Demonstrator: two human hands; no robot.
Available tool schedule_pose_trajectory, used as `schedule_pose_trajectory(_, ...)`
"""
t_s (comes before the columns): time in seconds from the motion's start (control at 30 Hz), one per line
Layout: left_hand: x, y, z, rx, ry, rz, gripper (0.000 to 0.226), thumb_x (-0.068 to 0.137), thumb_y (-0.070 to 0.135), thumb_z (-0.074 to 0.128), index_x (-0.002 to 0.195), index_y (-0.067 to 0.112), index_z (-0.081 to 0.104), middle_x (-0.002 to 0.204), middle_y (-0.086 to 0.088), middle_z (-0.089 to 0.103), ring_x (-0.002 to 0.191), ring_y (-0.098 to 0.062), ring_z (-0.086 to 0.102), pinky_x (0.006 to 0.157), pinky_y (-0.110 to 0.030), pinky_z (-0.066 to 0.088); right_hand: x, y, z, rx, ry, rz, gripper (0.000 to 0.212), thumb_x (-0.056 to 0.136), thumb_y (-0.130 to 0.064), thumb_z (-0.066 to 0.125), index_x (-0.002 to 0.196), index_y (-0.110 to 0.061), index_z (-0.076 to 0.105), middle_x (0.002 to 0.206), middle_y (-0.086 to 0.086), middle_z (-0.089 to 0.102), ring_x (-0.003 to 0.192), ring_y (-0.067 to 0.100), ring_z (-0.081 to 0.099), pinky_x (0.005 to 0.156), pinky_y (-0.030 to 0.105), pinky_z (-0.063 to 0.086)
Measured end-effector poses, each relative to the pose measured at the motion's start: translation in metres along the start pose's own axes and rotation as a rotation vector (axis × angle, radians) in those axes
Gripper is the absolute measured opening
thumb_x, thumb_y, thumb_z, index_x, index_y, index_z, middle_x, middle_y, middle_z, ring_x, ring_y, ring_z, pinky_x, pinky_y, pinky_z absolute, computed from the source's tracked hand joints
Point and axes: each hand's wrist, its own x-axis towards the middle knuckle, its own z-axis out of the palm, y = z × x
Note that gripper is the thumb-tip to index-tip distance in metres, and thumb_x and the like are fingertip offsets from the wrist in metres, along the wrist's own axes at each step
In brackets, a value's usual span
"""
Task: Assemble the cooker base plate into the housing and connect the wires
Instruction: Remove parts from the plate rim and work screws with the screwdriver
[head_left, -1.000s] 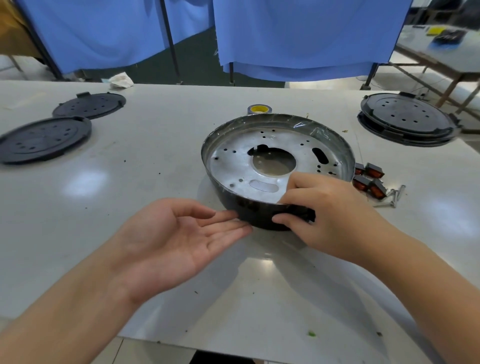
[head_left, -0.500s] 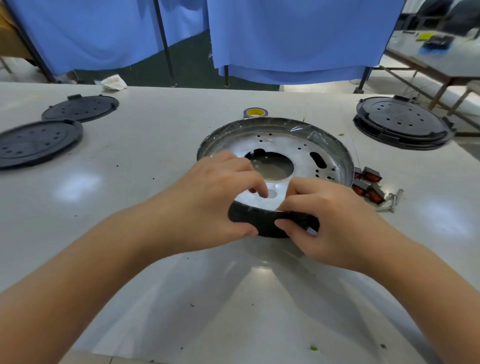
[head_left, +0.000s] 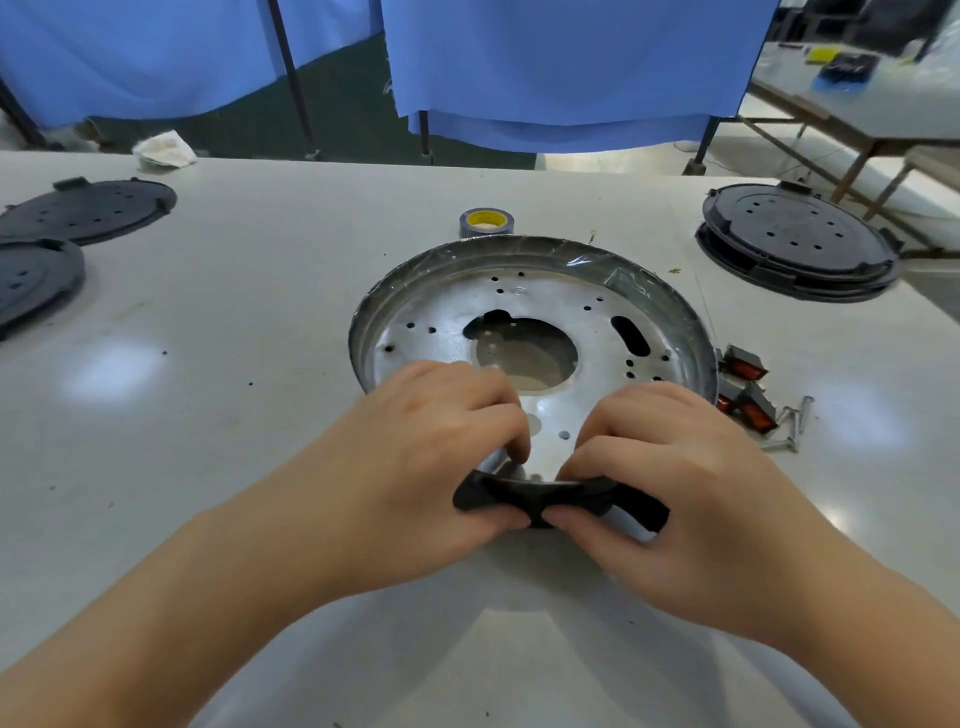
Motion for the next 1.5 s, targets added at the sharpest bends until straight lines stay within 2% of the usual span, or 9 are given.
schedule_pose_trajectory(0.17,-0.004,-0.005,0.004,-0.024,0.076,0.011,0.025,0.075,0.040,0.075,0.077,0.017,0.066,0.084,0.006,0.062,0.079,-0.018,0.058,0.077,-0.034,0.046,0.000,0.005,-0.001,0.000,0.032,0.031,0.019,0.080,-0.034,0.065,0.073,-0.018,0.070,0.071,-0.004,0.058,0.065,0.023,0.055,0.077,0.042,0.047)
schedule_pose_trajectory(0.3,-0.003,-0.006,0.008,-0.027,0.087,0.030,0.025,0.077,0.037,0.073,0.069,0.016,0.062,0.076,0.006,0.060,0.074,-0.019,0.055,0.077,-0.034,0.045,0.000,0.006,0.003,0.011,0.049,0.032,0.017,0.079,-0.031,0.065,0.071,-0.018,0.070,0.071,-0.005,0.059,0.064,0.021,0.056,0.081,0.040,0.046)
schedule_pose_trajectory(0.73,-0.003,-0.008,0.006,-0.065,0.112,0.043,0.036,0.079,0.039,0.070,0.060,0.014,0.054,0.065,0.004,0.053,0.067,-0.020,0.050,0.070,-0.033,0.044,-0.002,0.003,0.012,0.010,0.133,-0.033,0.019,0.080,-0.024,0.070,0.065,-0.012,0.069,0.066,-0.002,0.055,0.060,0.022,0.049,0.072,0.038,0.047)
schedule_pose_trajectory(0.87,-0.004,-0.011,0.006,-0.066,0.117,0.039,0.035,0.074,0.034,0.078,0.058,0.015,0.054,0.063,0.005,0.052,0.066,-0.018,0.048,0.070,-0.030,0.043,-0.001,0.003,0.015,0.014,0.153,-0.040,0.018,0.081,-0.022,0.072,0.067,-0.011,0.069,0.066,-0.001,0.055,0.061,0.022,0.049,0.070,0.038,0.047)
schedule_pose_trajectory(1.3,-0.004,-0.012,0.005,-0.064,0.092,0.010,0.034,0.072,0.037,0.078,0.058,0.016,0.055,0.064,0.007,0.052,0.067,-0.015,0.047,0.071,-0.026,0.038,0.001,0.000,0.014,0.007,0.142,-0.034,0.019,0.080,-0.023,0.071,0.065,-0.012,0.068,0.066,-0.002,0.055,0.061,0.022,0.051,0.066,0.030,0.042)
schedule_pose_trajectory(1.5,-0.004,-0.013,0.004,-0.070,0.090,0.013,0.032,0.074,0.039,0.073,0.058,0.018,0.055,0.065,0.009,0.053,0.068,-0.013,0.047,0.073,-0.023,0.036,0.001,-0.001,0.014,-0.004,0.123,-0.030,0.019,0.080,-0.023,0.071,0.065,-0.012,0.068,0.066,-0.002,0.055,0.060,0.022,0.050,0.064,0.030,0.042)
